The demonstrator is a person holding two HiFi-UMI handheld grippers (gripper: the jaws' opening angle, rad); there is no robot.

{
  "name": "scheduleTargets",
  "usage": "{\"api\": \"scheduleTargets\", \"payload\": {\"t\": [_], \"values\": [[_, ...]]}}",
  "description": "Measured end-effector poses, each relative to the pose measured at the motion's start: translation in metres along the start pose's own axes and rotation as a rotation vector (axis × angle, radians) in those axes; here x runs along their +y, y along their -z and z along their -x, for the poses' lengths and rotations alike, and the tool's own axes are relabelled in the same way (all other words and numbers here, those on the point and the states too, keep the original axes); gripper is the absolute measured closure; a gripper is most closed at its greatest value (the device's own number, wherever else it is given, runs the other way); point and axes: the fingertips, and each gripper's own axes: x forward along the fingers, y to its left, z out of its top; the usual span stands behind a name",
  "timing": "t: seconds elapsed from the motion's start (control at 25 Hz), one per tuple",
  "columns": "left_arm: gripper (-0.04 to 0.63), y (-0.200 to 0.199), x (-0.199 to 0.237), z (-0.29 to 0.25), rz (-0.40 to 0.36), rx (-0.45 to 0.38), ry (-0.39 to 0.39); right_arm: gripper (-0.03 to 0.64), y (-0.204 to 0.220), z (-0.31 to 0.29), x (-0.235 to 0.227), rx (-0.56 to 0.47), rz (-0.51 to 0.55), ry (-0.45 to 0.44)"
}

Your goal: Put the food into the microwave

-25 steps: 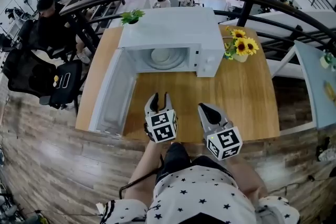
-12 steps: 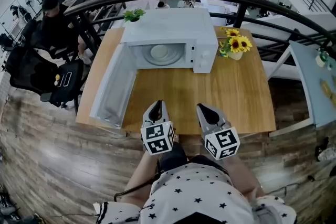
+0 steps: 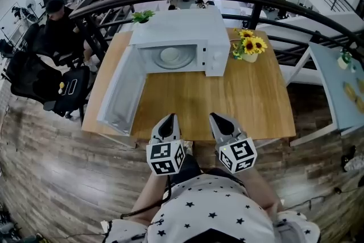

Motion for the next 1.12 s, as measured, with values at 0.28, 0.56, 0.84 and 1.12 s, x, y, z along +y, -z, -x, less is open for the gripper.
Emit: {"api": "scheduleTargets", "payload": {"t": [0.28,0.56,0.84,1.12], "values": [[0.592,0.001,-0.007,0.017,-0.004,-0.011,0.022,0.611,0.007,0.01,0.008,0.011,-0.003,-0.002],[0.592,0.005,-0.006,0.018,0.002,-0.011,0.014,0.611,0.005,0.012,0.011,0.0,-0.004,-0.006],[0.592,0.004,-0.006,0.017,0.018,-0.01,0.021,0.611,0.003,0.007,0.015,0.011,0.021,-0.011],[0.592,0.007,-0.005,0.013,0.027,-0.003,0.028,0.611,0.003,0.005,0.015,0.011,0.016,-0.007]]}}
